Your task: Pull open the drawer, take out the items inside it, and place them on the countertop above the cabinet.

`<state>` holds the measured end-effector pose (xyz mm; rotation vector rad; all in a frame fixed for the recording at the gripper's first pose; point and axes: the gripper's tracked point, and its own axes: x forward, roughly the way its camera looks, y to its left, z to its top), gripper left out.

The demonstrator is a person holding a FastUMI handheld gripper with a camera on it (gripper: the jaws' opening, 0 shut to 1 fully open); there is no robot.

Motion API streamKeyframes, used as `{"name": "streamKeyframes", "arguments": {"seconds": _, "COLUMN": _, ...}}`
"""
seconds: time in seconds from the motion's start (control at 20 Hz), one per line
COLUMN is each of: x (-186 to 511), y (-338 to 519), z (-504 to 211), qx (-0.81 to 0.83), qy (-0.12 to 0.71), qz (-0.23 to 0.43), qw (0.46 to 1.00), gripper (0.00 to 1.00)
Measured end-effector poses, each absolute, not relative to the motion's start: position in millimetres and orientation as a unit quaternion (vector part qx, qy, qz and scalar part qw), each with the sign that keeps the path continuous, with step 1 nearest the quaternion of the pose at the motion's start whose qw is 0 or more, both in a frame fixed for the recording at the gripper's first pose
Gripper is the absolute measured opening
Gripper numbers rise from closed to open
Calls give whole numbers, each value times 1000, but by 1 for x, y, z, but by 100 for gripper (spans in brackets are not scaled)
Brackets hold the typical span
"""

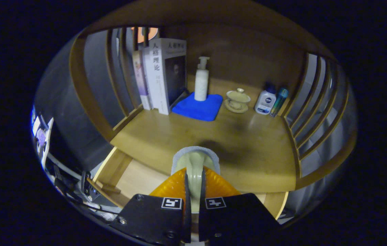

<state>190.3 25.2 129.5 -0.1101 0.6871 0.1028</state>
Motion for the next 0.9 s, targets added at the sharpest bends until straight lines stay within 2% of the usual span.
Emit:
{"name": "streamKeyframes", "arguments": {"seconds": 0.25, "x": 229, "y": 14, "z": 120, "qx": 12, "qy": 348, "qz": 18, "qw": 937, "gripper": 12}}
{"name": "streamKeyframes", "arguments": {"seconds": 0.55, "x": 253, "y": 2, "z": 116, "qx": 18, "qy": 334, "qz": -6, "qw": 942, "gripper": 12}}
{"name": "streamKeyframes", "arguments": {"seconds": 0.65, "x": 252, "y": 7, "z": 105, "qx": 15, "qy": 343, "qz": 5, "qw": 939, "gripper": 33}}
{"name": "streamKeyframes", "arguments": {"seconds": 0.75, "x": 259, "y": 7, "z": 105, "qx": -2, "qy": 318, "qz": 7, "qw": 948, "gripper": 54}}
{"name": "streamKeyframes", "arguments": {"seconds": 0.9, "x": 261, "y": 14, "z": 120, "qx": 1, "qy": 264, "qz": 13, "qw": 964, "gripper": 66}}
